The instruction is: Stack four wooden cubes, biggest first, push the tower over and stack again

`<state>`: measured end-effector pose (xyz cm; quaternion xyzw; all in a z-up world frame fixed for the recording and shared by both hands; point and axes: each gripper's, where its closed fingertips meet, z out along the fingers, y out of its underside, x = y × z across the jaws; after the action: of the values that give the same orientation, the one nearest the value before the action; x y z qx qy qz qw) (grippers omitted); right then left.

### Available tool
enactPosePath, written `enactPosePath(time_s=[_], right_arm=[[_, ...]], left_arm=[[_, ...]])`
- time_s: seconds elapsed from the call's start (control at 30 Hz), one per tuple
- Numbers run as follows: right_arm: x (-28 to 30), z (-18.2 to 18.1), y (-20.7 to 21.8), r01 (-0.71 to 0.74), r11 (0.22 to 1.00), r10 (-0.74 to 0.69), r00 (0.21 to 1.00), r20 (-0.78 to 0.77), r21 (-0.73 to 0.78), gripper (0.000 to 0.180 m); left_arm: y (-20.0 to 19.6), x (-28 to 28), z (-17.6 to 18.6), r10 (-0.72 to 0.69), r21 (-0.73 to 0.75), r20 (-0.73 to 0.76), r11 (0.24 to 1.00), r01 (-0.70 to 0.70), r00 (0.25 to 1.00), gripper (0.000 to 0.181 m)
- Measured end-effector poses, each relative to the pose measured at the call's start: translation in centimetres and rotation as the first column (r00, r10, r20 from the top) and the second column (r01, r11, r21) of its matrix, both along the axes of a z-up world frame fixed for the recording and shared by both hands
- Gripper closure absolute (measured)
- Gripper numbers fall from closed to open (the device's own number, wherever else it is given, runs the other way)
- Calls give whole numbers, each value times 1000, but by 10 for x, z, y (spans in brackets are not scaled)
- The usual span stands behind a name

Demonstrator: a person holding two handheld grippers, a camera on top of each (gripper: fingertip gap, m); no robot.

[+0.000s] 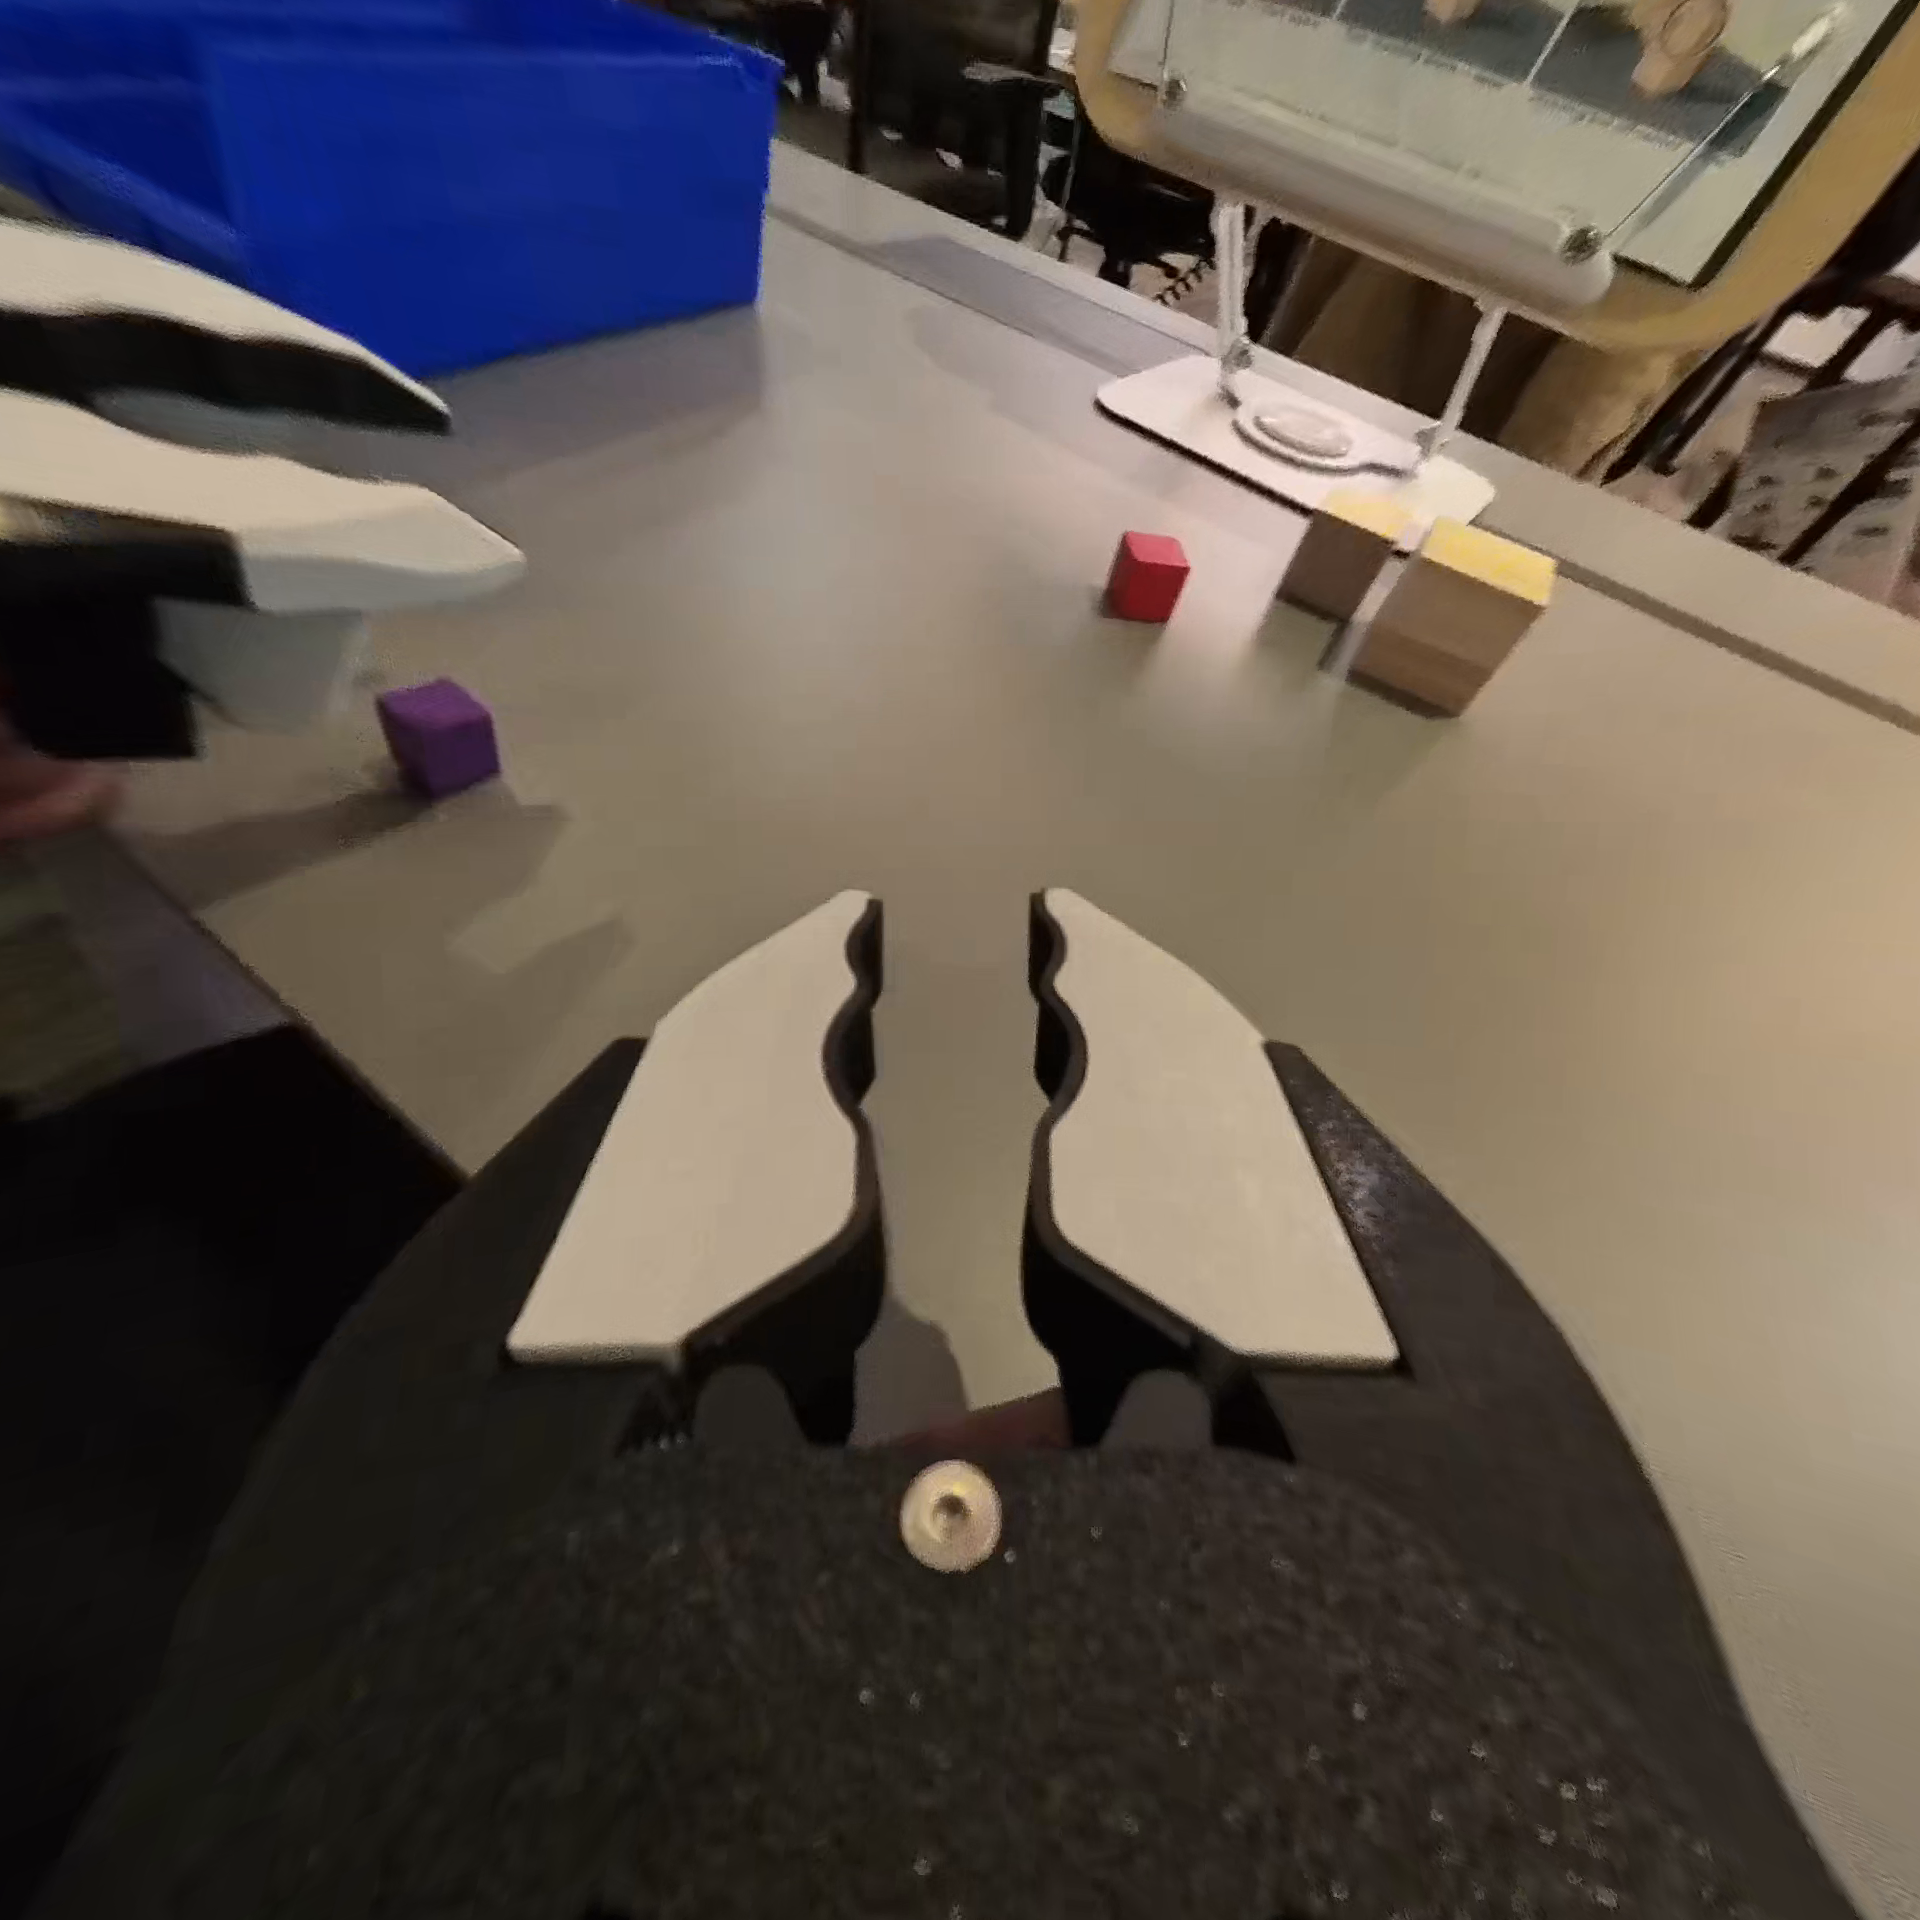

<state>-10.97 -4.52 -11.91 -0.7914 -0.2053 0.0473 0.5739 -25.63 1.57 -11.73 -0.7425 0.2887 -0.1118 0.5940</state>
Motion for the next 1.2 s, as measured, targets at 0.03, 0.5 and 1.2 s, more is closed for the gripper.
enactPosePath(time_s=[0.03, 0.5, 1.2], right_arm=[[-4, -1, -2, -11, 1000, 11, 1000, -24, -11, 148], [1, 7, -2, -5, 1000, 6, 999, -36, 24, 151], [22, 1, 4, 64, 998, -64, 996, -59, 0, 146]], left_arm=[[1, 0, 0, 12, 9, -5, 1000, -12, 1000, 132], [4, -12, 10, 52, 41, 48, 998, -54, 997, 133], [-1, -21, 22, 44, 33, 94, 998, -47, 995, 133]])
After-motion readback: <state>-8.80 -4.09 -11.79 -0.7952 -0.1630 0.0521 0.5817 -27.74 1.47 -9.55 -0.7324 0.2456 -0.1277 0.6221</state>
